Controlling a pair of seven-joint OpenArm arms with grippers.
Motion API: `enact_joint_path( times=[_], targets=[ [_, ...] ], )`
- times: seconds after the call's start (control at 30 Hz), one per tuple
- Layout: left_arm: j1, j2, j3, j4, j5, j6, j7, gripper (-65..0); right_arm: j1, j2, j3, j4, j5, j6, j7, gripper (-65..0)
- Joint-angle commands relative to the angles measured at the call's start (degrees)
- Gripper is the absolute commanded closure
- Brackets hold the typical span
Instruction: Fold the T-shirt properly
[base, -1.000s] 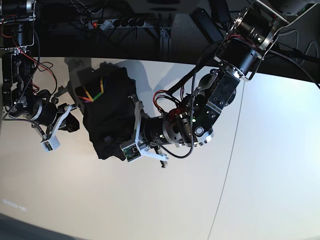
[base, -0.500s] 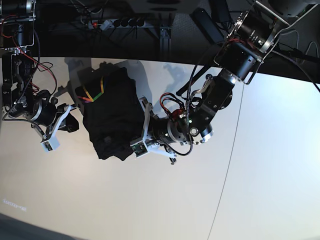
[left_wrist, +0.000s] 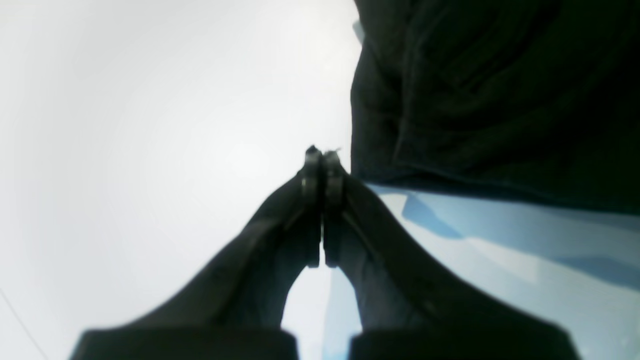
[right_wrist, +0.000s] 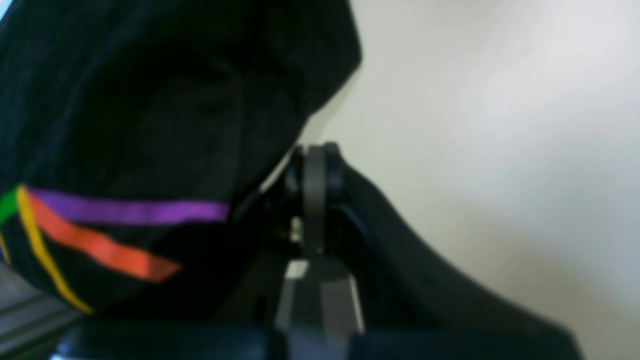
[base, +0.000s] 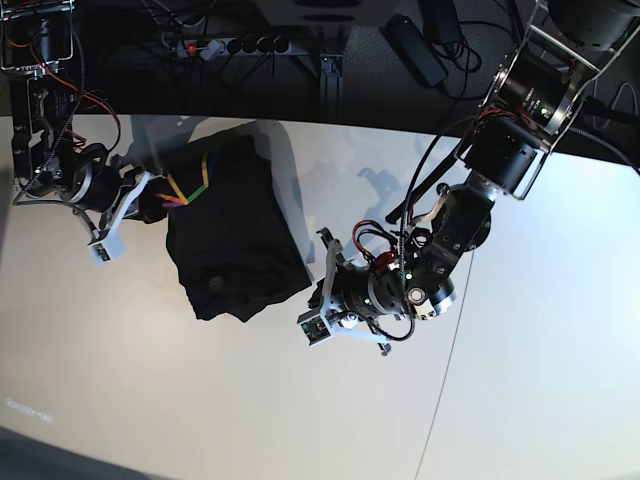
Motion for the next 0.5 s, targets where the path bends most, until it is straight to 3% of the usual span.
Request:
enact_joint_path(
  times=[0.0, 0.13, 0.27, 0.37, 0.47],
  targets=[
    [-1.60, -0.31, -0.68, 1.03, -0.59, 0.94, -0.81, 0.0, -0.24, 0.90, 0.46, 0.72, 0.33, 2.34, -0.24, 0.0],
    [-1.60, -1.57, -3.48, 1.03, -4.57, 0.94, 1.31, 0.0, -2.69, -0.70, 0.46, 0.74, 1.66, 2.36, -0.28, 0.0],
    [-1.49, -2.38, -8.63, 1.03, -8.17, 0.83, 4.17, 0.0, -4.55, -4.39, 0.46, 0.76, 2.27, 2.60, -0.33, 0.0],
    [-1.42, -3.06, -12.17, 1.03, -11.17, -1.99, 5.92, 0.0, -5.64, -7.19, 0.46, 0.81, 2.25, 2.60, -0.42, 0.0],
    [-1.14, -4.55, -15.02, 1.03, -14.19, -2.32, 6.73, 0.0, -6.05, -8.98, 0.46, 0.85, 2.05, 2.58, -0.37, 0.0]
  ],
)
